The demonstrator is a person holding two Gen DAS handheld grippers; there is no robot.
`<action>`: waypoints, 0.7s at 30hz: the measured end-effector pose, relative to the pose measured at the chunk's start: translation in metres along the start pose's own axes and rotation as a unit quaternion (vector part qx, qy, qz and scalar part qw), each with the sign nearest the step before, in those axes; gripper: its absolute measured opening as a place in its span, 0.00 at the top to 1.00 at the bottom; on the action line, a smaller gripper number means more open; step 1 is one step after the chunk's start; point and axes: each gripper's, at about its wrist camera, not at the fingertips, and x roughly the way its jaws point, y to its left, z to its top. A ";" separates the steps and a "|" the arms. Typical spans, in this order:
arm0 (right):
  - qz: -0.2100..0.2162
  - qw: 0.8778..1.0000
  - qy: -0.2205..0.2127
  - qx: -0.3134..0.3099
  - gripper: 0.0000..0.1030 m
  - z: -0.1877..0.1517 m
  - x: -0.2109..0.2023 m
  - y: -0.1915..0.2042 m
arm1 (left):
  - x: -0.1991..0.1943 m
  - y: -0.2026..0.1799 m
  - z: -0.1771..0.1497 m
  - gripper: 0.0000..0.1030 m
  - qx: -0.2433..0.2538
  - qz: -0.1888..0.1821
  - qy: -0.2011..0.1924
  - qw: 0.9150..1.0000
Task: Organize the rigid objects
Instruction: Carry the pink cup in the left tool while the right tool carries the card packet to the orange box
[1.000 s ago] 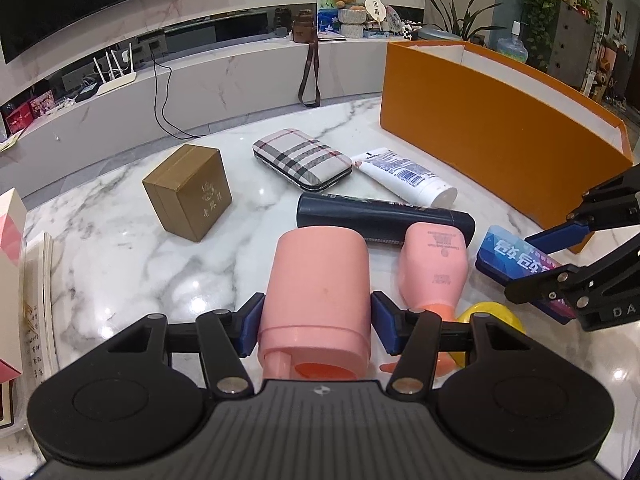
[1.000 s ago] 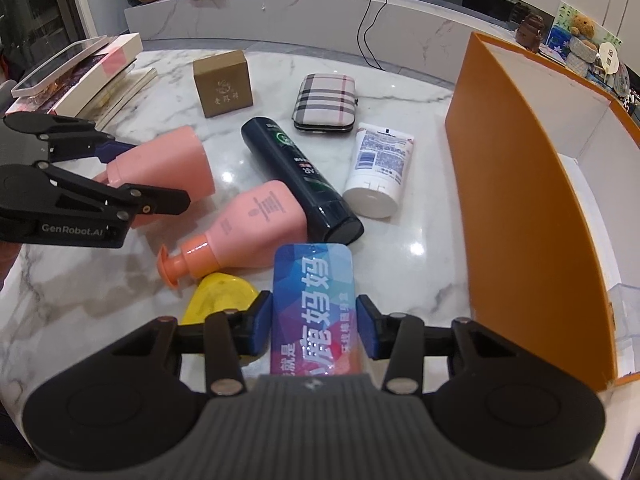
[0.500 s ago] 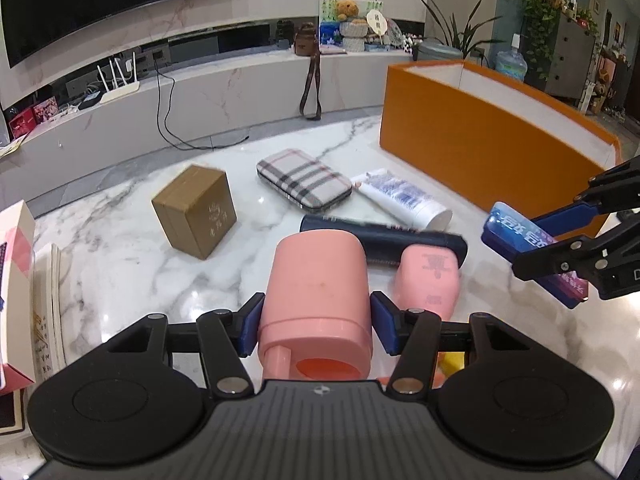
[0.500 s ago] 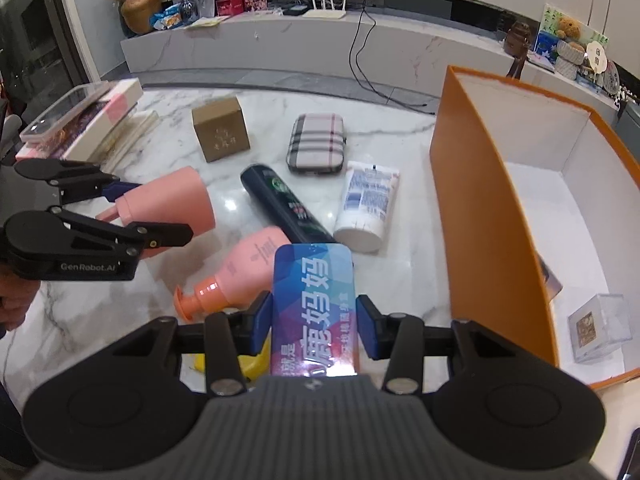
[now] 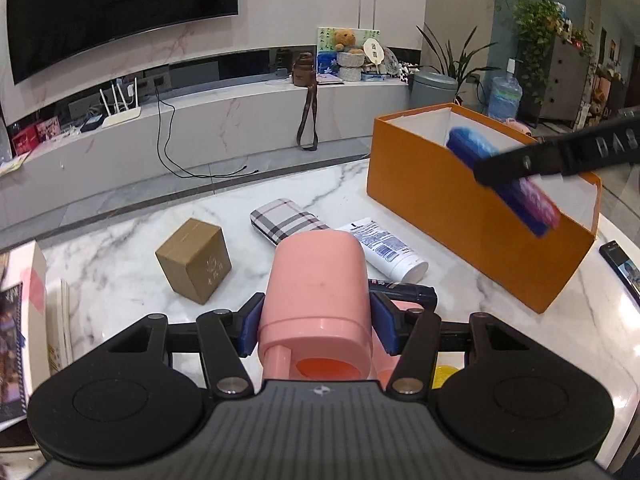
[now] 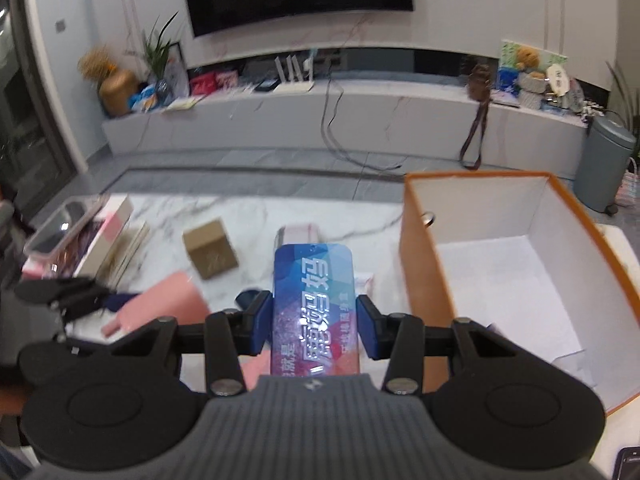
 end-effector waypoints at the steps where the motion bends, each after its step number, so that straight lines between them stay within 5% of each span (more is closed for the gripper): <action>1: -0.002 1.000 -0.003 0.006 0.55 0.002 -0.002 -0.004 | -0.001 -0.002 0.003 0.38 0.002 0.000 0.000 1.000; 21: -0.085 0.992 -0.063 0.075 0.55 0.020 -0.036 -0.098 | 0.026 -0.103 0.108 0.38 0.102 -0.040 -0.052 0.993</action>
